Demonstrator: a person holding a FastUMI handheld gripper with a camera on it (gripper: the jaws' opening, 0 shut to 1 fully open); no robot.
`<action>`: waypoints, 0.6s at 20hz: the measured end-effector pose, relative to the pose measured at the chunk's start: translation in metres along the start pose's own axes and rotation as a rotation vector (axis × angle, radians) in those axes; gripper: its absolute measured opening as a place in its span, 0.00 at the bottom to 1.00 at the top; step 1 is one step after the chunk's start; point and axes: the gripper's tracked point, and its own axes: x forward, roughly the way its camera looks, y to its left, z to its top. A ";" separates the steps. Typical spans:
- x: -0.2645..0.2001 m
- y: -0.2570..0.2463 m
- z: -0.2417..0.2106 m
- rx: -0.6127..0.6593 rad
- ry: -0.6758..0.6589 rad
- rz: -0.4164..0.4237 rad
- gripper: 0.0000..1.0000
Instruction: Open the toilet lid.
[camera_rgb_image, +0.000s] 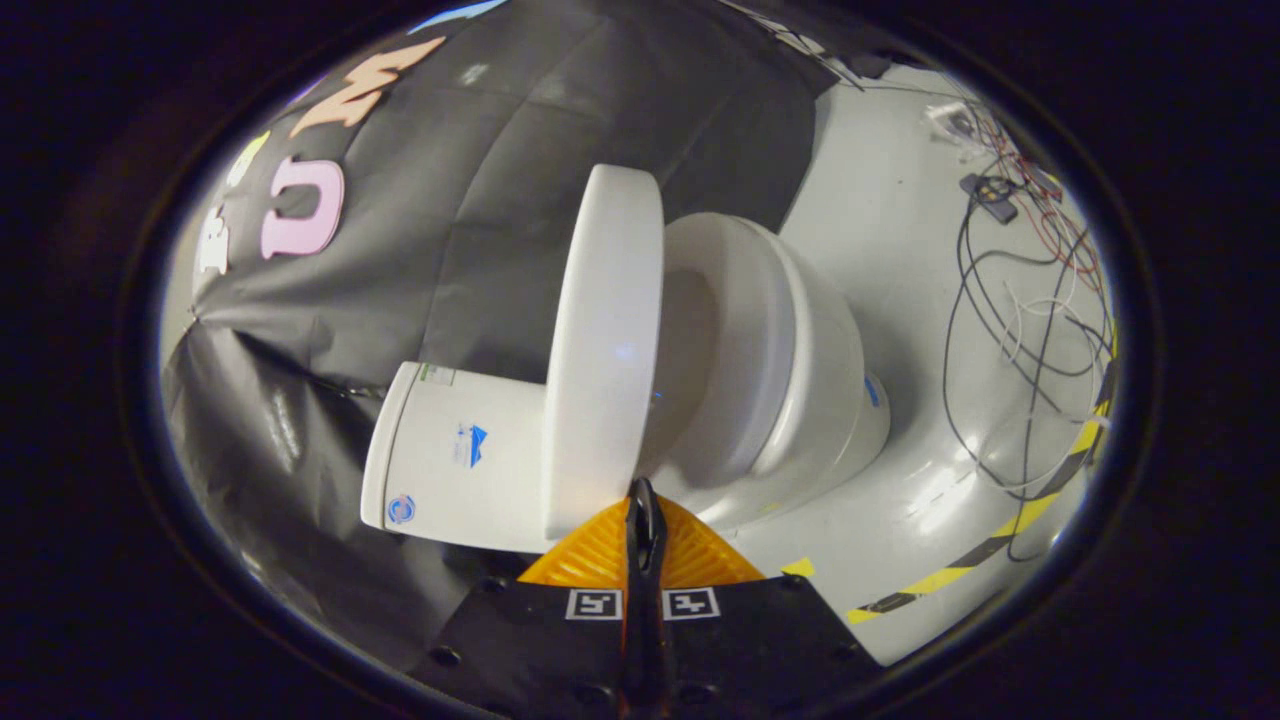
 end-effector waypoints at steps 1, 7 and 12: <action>-0.002 0.005 0.001 -0.018 -0.005 -0.008 0.01; -0.012 0.033 0.006 -0.126 -0.033 -0.042 0.00; -0.020 0.085 0.013 -0.345 -0.087 -0.007 0.00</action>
